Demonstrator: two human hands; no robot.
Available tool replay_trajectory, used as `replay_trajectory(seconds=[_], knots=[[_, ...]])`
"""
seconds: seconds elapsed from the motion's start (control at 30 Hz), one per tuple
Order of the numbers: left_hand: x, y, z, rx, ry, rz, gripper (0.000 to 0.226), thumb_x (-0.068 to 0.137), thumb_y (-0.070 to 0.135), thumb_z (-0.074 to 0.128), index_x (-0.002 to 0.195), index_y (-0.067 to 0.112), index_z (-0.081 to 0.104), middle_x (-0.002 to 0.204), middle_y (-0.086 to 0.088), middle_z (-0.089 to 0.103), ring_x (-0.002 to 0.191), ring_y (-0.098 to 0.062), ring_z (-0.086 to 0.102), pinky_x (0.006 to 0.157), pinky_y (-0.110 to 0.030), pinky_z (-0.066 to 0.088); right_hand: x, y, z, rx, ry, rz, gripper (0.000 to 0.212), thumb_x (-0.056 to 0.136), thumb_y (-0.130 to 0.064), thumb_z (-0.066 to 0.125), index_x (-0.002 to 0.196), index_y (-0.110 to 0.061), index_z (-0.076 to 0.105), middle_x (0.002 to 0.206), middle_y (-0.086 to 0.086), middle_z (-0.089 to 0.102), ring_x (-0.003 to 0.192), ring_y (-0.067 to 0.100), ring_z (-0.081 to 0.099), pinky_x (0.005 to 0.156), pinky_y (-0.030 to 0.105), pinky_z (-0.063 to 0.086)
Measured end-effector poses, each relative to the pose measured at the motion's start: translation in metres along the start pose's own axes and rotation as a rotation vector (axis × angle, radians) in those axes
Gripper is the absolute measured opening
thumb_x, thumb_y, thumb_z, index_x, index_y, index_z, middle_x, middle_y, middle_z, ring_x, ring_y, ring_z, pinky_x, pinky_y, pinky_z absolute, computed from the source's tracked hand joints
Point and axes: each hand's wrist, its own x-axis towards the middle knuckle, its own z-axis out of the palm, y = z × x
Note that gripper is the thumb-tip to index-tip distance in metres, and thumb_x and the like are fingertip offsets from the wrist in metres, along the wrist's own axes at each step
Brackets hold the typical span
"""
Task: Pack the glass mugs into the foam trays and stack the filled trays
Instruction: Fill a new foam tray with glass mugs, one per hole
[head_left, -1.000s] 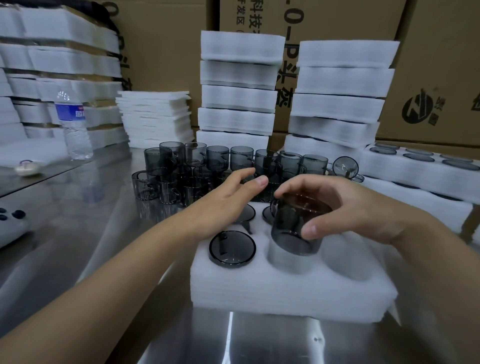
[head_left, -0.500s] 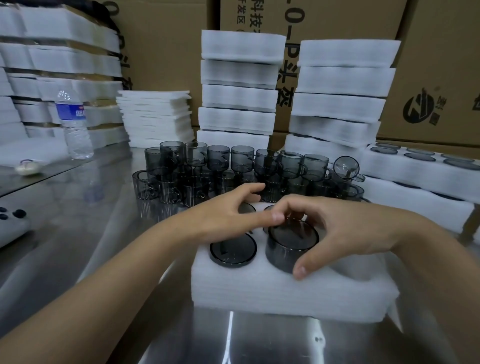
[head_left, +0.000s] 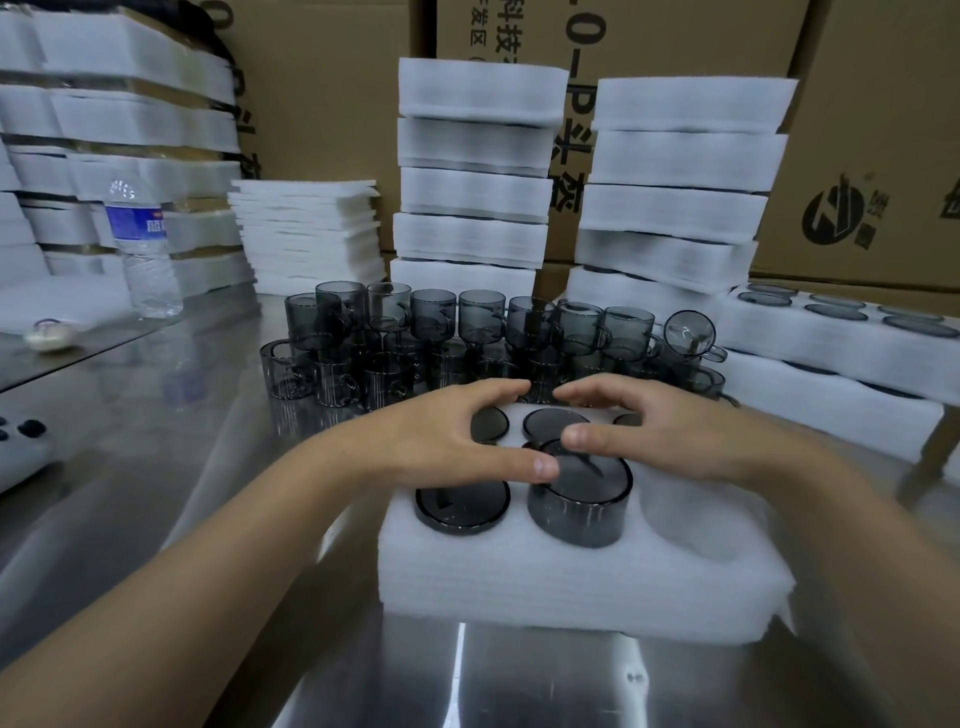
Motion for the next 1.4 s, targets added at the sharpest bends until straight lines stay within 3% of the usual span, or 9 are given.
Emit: replay_trajectory(seconds=[0.17,0.33,0.47,0.57,1.0,1.07,1.17,1.23,1.4], knots=[[0.000,0.002,0.002,0.077,0.010,-0.013,0.112,0.043,0.084,0.055,0.144,0.041,0.032,0.151,0.021,0.029,0.133,0.004,0.027,0.106,-0.021,0.025,0.004,0.004,-0.001,-0.102,-0.038,0.048,0.115,0.035,-0.097,0.053,0.137,-0.046,0.039,0.131,-0.030,0.043,0.118,-0.007,0.044,0.086,0.012,0.035],[0.000,0.003,0.000,0.075,-0.022,-0.005,0.104,0.045,0.081,0.061,0.140,0.043,0.039,0.149,0.026,0.027,0.133,0.005,0.028,0.106,-0.021,0.025,0.003,0.001,0.001,-0.116,-0.050,0.061,0.104,0.040,-0.090,0.056,0.133,-0.047,0.041,0.131,-0.026,0.044,0.119,-0.005,0.044,0.091,0.014,0.035],[-0.001,0.001,0.000,0.091,-0.044,0.011,0.095,0.054,0.073,0.070,0.139,0.046,0.038,0.150,0.026,0.024,0.131,0.006,0.024,0.100,-0.017,0.021,0.003,0.001,0.002,-0.230,-0.058,0.098,0.111,0.039,-0.092,0.054,0.138,-0.048,0.032,0.144,-0.016,0.033,0.134,0.008,0.030,0.112,0.035,0.028],[0.000,0.001,0.001,0.138,-0.047,0.004,0.099,0.053,0.072,0.071,0.141,0.046,0.035,0.153,0.025,0.020,0.138,0.002,0.019,0.109,-0.023,0.018,0.003,-0.001,0.004,-0.292,-0.069,0.100,0.112,0.040,-0.088,0.055,0.141,-0.047,0.026,0.147,-0.013,0.029,0.136,0.010,0.024,0.111,0.033,0.024],[0.002,-0.004,0.002,0.155,0.032,0.022,0.109,0.045,0.086,0.062,0.142,0.047,0.031,0.148,0.024,0.024,0.135,0.005,0.018,0.109,-0.024,0.018,0.002,-0.005,0.003,-0.314,-0.080,0.124,0.112,0.041,-0.086,0.055,0.141,-0.047,0.024,0.147,-0.011,0.029,0.136,0.013,0.024,0.112,0.036,0.023],[0.008,-0.009,0.003,0.013,0.267,0.036,0.093,0.055,0.085,0.057,0.135,0.040,0.046,0.136,0.021,0.039,0.127,0.002,0.033,0.103,-0.022,0.027,0.001,-0.005,0.004,-0.314,-0.077,0.122,0.113,0.041,-0.086,0.055,0.142,-0.046,0.024,0.147,-0.010,0.029,0.136,0.013,0.024,0.113,0.036,0.023],[0.022,-0.025,0.000,-0.199,0.564,0.031,0.040,0.087,0.050,0.056,0.118,0.028,0.064,0.113,0.015,0.061,0.105,-0.001,0.056,0.090,-0.010,0.040,-0.001,-0.006,0.003,-0.301,-0.080,0.126,0.111,0.042,-0.085,0.055,0.141,-0.047,0.025,0.146,-0.011,0.029,0.136,0.014,0.024,0.112,0.035,0.023],[0.026,-0.035,-0.003,-0.225,0.595,0.009,0.025,0.094,0.030,0.056,0.116,0.025,0.065,0.104,0.017,0.064,0.096,0.000,0.057,0.081,-0.003,0.040,-0.001,-0.007,0.003,-0.294,-0.084,0.128,0.109,0.044,-0.084,0.056,0.141,-0.047,0.026,0.146,-0.012,0.029,0.136,0.014,0.024,0.111,0.034,0.023],[0.046,-0.029,-0.012,-0.088,0.407,-0.047,0.028,0.090,0.021,0.063,0.118,0.025,0.063,0.115,0.008,0.064,0.101,-0.008,0.059,0.091,-0.022,0.043,-0.001,-0.006,0.004,-0.295,-0.084,0.134,0.111,0.041,-0.086,0.055,0.141,-0.049,0.025,0.148,-0.012,0.027,0.137,0.014,0.021,0.113,0.038,0.022]])
